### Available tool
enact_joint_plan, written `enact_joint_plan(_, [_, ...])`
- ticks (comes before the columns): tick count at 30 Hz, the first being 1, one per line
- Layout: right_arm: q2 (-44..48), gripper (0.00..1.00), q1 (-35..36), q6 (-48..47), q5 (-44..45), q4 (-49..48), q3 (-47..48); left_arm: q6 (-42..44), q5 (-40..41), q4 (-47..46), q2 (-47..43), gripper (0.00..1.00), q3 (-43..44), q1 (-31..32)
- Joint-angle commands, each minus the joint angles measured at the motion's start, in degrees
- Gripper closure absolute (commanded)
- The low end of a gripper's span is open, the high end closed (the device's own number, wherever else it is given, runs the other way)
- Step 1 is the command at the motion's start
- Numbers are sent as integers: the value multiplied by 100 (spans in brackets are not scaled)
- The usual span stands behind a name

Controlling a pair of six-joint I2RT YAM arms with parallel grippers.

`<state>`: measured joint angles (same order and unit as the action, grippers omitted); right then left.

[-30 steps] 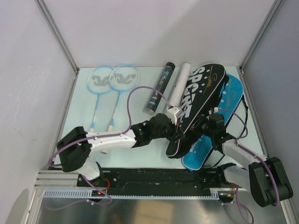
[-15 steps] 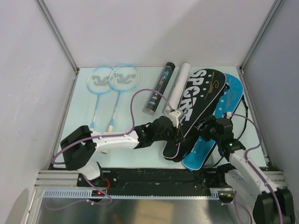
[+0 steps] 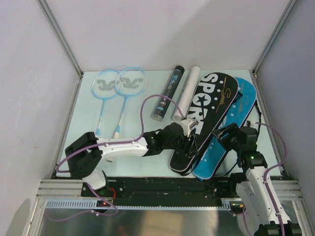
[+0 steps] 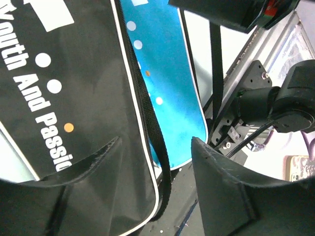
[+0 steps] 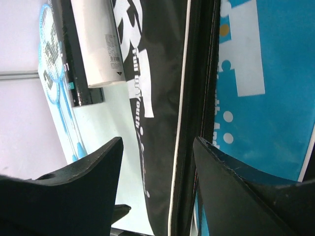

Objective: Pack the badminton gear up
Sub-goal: Place the racket in the racket bag, then adjust the racket bag at the center of the board.

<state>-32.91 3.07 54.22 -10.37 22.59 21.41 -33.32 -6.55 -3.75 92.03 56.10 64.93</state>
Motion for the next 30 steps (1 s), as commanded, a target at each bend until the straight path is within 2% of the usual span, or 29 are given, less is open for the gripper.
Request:
enact_joint_plan(1, [-410, 36, -330, -737, -138, -248, 578, 59, 466, 665, -531, 35, 258, -21])
enact_joint_plan(5, [-1139, 35, -900, -1339, -463, -444, 967, -284, 853, 956, -1093, 25, -211, -255])
enact_joint_plan(9, [-2044, 35, -1383, -1745, -1175, -728, 1359, -481, 576, 976, -1487, 20, -918, -549])
enact_joint_plan(14, [-3262, 36, -1482, -2051, -1562, -913, 1850, -593, 420, 973, -1783, 18, -1633, -664])
enact_joint_plan(17, [-3693, 36, -1268, -2074, -1841, -944, 1886, -665, 340, 979, -1885, 16, -1866, -681])
enact_joint_plan(22, [-3510, 31, -680, -1723, -1587, -935, 1424, -621, 457, 925, -2017, 13, -2003, -709])
enact_joint_plan(30, [-2788, 29, 14, -678, -1124, -1335, 370, -541, 336, 773, -1877, 16, -1894, -732])
